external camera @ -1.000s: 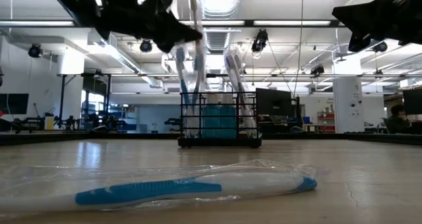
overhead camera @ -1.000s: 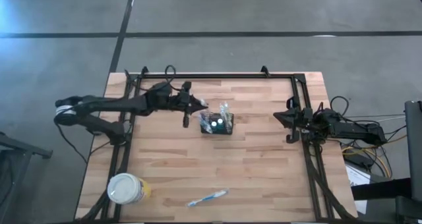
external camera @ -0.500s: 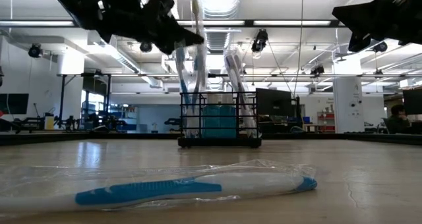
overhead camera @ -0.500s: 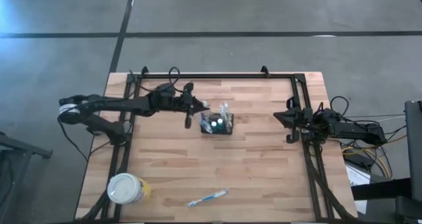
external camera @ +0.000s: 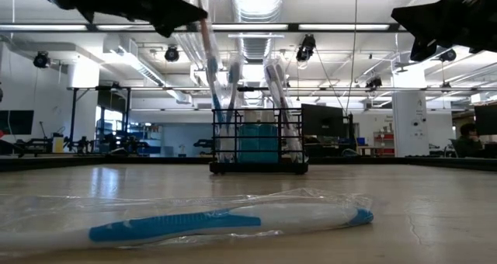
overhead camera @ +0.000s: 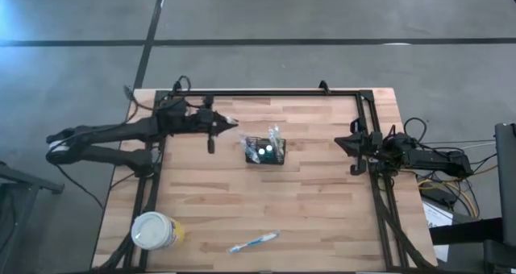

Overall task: Pick & Place toothbrushing station
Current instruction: Put the orange toothbrush into the black organizer

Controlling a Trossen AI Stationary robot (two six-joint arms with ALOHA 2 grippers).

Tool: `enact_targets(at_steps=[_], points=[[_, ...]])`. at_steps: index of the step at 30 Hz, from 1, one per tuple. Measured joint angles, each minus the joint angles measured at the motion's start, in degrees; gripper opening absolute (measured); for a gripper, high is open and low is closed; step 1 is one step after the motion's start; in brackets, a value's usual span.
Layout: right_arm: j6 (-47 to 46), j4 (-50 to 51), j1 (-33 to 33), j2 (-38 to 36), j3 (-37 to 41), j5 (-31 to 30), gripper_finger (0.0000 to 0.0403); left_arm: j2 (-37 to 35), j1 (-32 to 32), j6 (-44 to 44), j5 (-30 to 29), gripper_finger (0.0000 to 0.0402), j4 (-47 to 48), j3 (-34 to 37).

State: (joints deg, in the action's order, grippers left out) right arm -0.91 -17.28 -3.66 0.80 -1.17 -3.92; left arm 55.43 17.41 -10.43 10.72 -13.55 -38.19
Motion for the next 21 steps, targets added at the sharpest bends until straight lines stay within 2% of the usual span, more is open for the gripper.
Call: enact_targets(at_steps=[4, 10, 15, 21], points=[[0.0, 0.0, 0.0, 0.0, 0.0, 0.0, 0.0008, -5.8, 0.0, 1.3, -1.3, 0.0021, -2.0, 2.8], [0.0, -0.1, 0.0, 0.0, 0.0, -0.1, 0.0008, -11.6, 0.0, 2.8, -8.2, 0.0021, -1.1, 7.1], [0.0, -0.5, 0.0, 0.0, 0.0, -0.2, 0.0008, -10.6, -0.2, 8.7, -8.3, 0.0021, -2.3, 11.6], [0.0, -1.4, 0.0, 0.0, 0.0, -0.3, 0.0008, -5.4, -0.8, 12.1, -6.5, 0.0021, -11.7, 15.1]])
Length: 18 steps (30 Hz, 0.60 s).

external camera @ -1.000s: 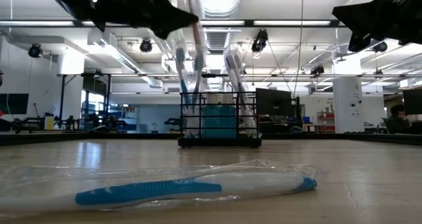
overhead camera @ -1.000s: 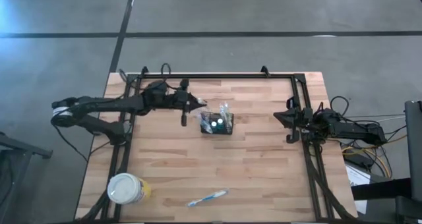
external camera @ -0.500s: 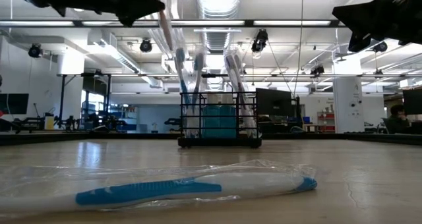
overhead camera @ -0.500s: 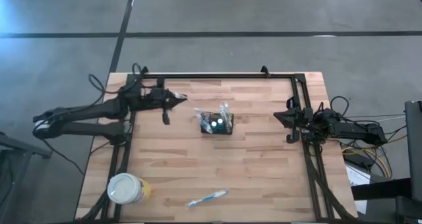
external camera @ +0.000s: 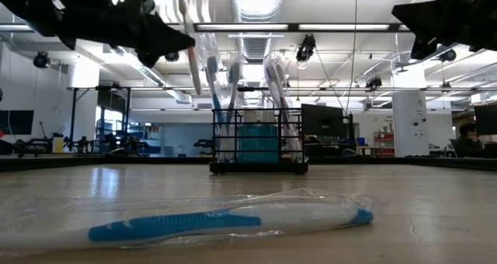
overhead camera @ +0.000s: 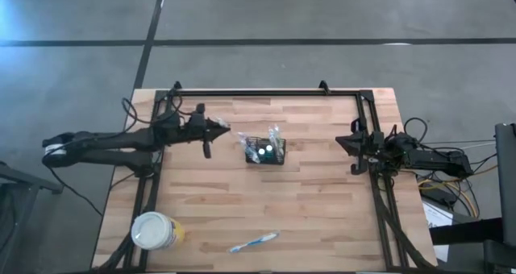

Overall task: Pick & Place toothbrushing station
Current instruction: Put the orange toothbrush into the black organizer

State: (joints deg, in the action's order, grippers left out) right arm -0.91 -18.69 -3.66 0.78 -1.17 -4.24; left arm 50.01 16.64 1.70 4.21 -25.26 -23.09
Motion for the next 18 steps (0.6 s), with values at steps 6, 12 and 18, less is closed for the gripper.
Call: enact_targets(at_steps=[6, 12, 18], points=[[0.4, -0.3, 0.0, 0.0, 0.0, -0.3, 0.0008, 6.9, -0.3, 0.4, 3.8, 0.0021, -5.7, -0.9], [0.7, -0.3, 0.0, 0.0, 0.0, -0.3, 0.0008, 13.6, -0.3, -0.1, 5.4, 0.0021, -8.7, -3.1], [0.7, -0.3, 0.0, 0.0, 0.0, -0.3, 0.0008, 19.9, -0.3, -0.7, 6.4, 0.0021, -11.9, -4.5]])
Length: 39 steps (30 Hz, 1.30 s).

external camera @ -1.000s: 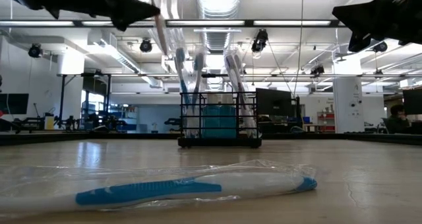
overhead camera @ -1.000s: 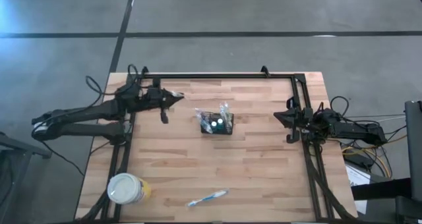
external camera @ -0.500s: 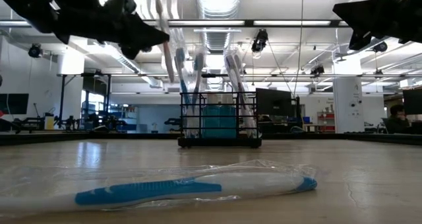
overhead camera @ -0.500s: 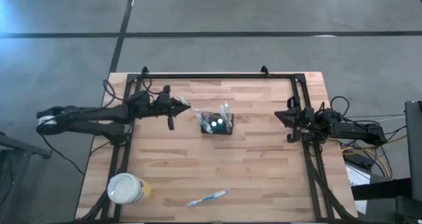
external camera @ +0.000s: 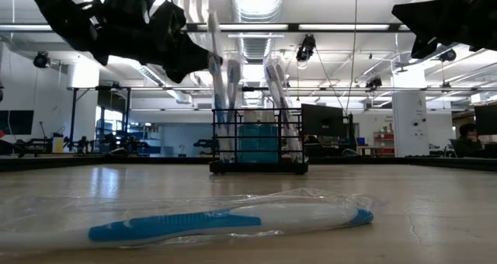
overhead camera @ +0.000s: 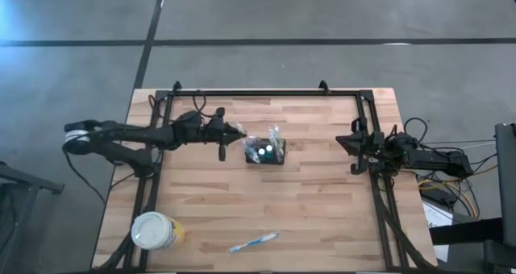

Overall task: Pick & Place toothbrushing station
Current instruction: Put the orange toothbrush into the black organizer

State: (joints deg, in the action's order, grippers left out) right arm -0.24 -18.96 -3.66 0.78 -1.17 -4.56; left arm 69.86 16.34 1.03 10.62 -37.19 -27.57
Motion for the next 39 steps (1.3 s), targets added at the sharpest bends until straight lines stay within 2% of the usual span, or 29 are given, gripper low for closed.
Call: enact_targets(at_steps=[22, 33, 39], points=[[0.0, 0.1, 0.0, 0.0, 0.0, 0.0, 0.0008, 11.0, 0.1, -4.3, 0.3, 0.0024, -4.9, -0.6], [-0.2, 0.1, 0.0, 0.0, 0.0, 0.0, 0.0008, 8.4, 0.1, -3.3, 0.3, 0.015, -4.9, -0.6], [-0.2, 0.1, 0.0, 0.0, 0.0, 0.0, 0.0008, 6.5, 0.1, -2.8, 0.9, 0.0195, -4.6, -0.6]])
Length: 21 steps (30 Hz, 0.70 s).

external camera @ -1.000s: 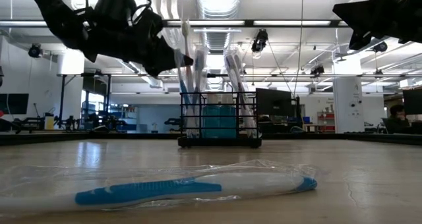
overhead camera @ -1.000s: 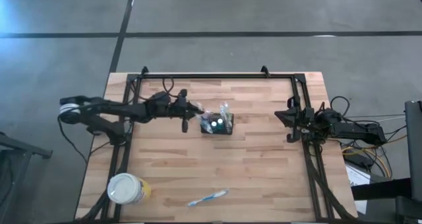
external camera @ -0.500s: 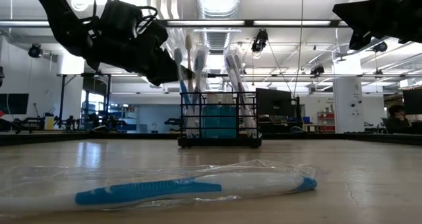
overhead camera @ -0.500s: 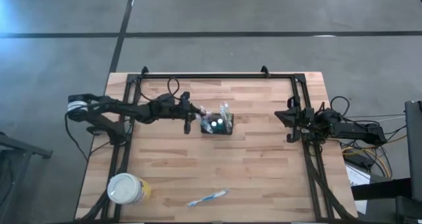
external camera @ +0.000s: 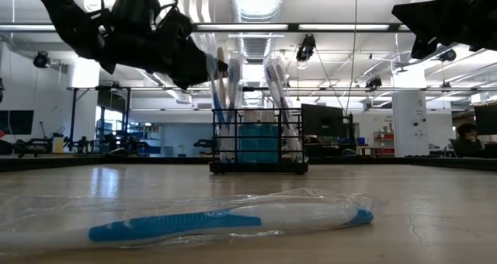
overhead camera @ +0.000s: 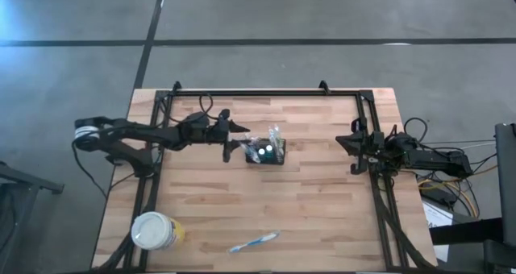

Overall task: Pick & Place toothbrushing station
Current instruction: Put the orange toothbrush into the black organizer

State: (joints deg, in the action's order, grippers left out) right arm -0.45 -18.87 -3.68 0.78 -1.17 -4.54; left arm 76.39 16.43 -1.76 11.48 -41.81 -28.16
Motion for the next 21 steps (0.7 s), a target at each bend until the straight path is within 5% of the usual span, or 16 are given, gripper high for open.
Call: enact_targets(at_steps=[10, 21], points=[[0.0, 0.0, 0.0, 0.0, 0.0, 0.0, 0.0008, -1.5, 0.3, -1.0, 1.6, 0.0181, 0.9, -0.1], [0.0, -0.2, 0.0, 0.0, 0.0, 0.0, 0.0008, -1.5, 1.2, -0.8, 1.6, 0.0015, 2.8, -1.0]])
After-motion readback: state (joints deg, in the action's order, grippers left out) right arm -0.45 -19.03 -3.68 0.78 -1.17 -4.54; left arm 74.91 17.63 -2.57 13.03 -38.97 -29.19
